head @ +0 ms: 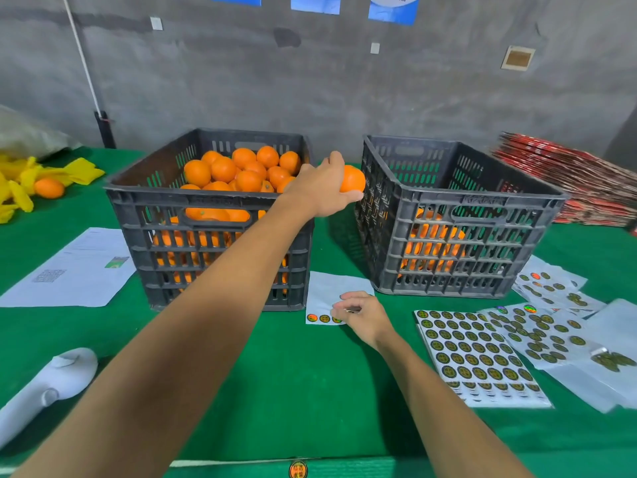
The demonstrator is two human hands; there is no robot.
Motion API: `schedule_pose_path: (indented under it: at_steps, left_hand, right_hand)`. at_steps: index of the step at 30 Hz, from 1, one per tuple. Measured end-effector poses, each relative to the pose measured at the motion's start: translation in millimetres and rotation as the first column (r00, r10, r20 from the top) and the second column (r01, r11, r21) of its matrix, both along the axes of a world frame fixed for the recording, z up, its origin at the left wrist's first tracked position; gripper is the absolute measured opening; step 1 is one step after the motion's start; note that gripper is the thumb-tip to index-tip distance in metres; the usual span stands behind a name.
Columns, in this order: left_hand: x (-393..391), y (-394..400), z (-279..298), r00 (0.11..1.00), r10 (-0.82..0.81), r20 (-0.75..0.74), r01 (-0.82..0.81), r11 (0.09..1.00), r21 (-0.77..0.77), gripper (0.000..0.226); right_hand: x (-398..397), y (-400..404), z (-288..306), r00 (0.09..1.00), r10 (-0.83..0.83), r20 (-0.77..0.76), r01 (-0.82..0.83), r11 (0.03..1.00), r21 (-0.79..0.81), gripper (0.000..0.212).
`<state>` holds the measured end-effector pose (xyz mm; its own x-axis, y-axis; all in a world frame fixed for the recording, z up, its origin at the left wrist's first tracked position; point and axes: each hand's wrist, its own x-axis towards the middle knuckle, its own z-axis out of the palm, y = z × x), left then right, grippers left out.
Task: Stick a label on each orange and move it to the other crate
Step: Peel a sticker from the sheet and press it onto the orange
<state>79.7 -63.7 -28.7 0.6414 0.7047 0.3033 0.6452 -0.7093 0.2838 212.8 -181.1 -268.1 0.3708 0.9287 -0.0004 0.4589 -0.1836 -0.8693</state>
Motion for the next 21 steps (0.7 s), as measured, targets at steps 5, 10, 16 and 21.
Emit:
schedule_pose_path:
  at_steps: [5, 10, 16, 21]
  left_hand:
    - [-0.9, -2.1, 0.4, 1.000, 0.007, -0.007, -0.008, 1.000, -0.001, 0.074]
    - [-1.0, -5.2, 0.5, 1.000, 0.003, 0.000, -0.003, 1.000, 0.004, 0.072]
    - [-1.4, -5.9, 1.1, 1.000, 0.006, 0.019, -0.006, 1.000, 0.010, 0.072]
    - [-1.4, -3.9, 1.2, 0.997, -0.005, 0.076, 0.008, 0.999, -0.033, 0.069]
  right_hand:
    - [-1.8, 0.0, 4.3, 1.000, -0.009, -0.012, 0.009, 1.000, -0.015, 0.002]
    - [-2.4, 2.4, 5.2, 0.999, -0.039, -0.009, 0.039, 0.999, -0.024, 0.007]
    - [-5.2, -1.5, 0.1, 0.984, -0.038, 0.177, 0.034, 0.999, 0.025, 0.020]
    - [-4.2, 4.0, 10.6, 0.987, -0.122, 0.104, 0.124, 0.992, -0.018, 0.021]
